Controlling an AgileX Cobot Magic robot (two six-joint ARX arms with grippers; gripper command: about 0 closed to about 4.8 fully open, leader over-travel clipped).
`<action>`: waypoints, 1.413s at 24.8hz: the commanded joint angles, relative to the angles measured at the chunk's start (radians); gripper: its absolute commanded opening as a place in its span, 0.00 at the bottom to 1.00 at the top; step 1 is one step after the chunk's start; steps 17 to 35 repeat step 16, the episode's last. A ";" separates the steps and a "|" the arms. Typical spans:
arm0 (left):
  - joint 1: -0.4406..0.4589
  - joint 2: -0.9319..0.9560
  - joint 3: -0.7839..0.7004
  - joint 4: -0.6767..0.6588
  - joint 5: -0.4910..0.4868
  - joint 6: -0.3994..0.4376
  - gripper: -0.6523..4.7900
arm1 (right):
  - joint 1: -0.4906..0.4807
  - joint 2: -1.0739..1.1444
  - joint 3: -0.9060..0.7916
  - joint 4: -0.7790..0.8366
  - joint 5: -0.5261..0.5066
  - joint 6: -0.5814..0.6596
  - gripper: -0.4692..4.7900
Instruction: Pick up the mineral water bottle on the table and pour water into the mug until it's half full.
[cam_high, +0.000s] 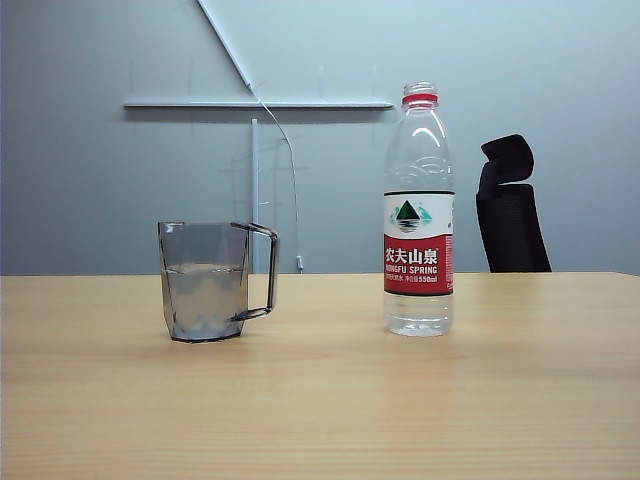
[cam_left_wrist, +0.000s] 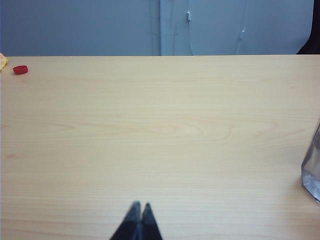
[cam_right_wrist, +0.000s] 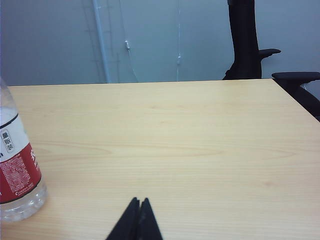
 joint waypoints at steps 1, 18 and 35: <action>-0.001 0.002 0.002 0.009 0.002 -0.003 0.12 | 0.000 -0.002 -0.005 0.018 0.000 -0.003 0.08; -0.001 0.002 0.002 0.009 0.002 -0.003 0.12 | 0.000 -0.002 -0.005 0.018 0.000 -0.003 0.08; -0.001 0.002 0.002 0.009 0.002 -0.003 0.12 | 0.000 -0.002 -0.005 0.018 0.000 -0.003 0.08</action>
